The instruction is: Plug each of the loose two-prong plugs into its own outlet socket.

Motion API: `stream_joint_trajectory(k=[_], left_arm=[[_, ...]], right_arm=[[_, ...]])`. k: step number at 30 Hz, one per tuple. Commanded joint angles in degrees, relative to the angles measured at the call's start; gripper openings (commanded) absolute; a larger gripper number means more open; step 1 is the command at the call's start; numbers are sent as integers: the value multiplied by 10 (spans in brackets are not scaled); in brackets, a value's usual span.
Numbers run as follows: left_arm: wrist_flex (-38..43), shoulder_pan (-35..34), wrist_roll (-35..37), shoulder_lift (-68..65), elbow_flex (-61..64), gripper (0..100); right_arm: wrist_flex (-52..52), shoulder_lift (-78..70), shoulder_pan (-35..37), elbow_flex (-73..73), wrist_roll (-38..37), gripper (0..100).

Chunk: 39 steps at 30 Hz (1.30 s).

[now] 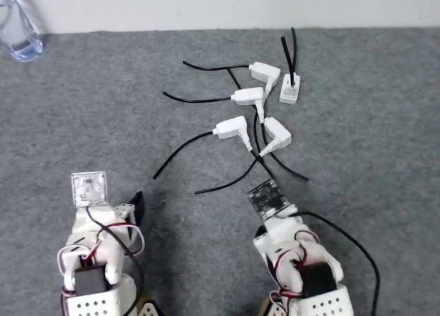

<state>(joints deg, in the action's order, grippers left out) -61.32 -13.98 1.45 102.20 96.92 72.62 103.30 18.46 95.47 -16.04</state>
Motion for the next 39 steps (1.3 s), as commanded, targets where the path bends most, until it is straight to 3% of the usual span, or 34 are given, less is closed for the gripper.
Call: stream_joint_trajectory(k=[1, 5, 9, 17, 22, 39], left_arm=[[-26, 70, 90, 1, -4, 255], [-76, 100, 90, 1, -4, 255], [-100, 98, 91, 2, -6, 254], [-100, 98, 87, 2, -6, 254], [-101, 98, 25, 2, -6, 254], [-99, 99, 21, 2, -6, 254]], right_arm=[[0, 7, -9, 10, 8, 162], [-9, 7, -75, 10, 72, 162], [26, 7, -83, 10, 120, 165], [25, 6, -86, 10, 123, 162], [25, 6, -86, 10, 123, 162], [25, 6, -86, 10, 122, 162]])
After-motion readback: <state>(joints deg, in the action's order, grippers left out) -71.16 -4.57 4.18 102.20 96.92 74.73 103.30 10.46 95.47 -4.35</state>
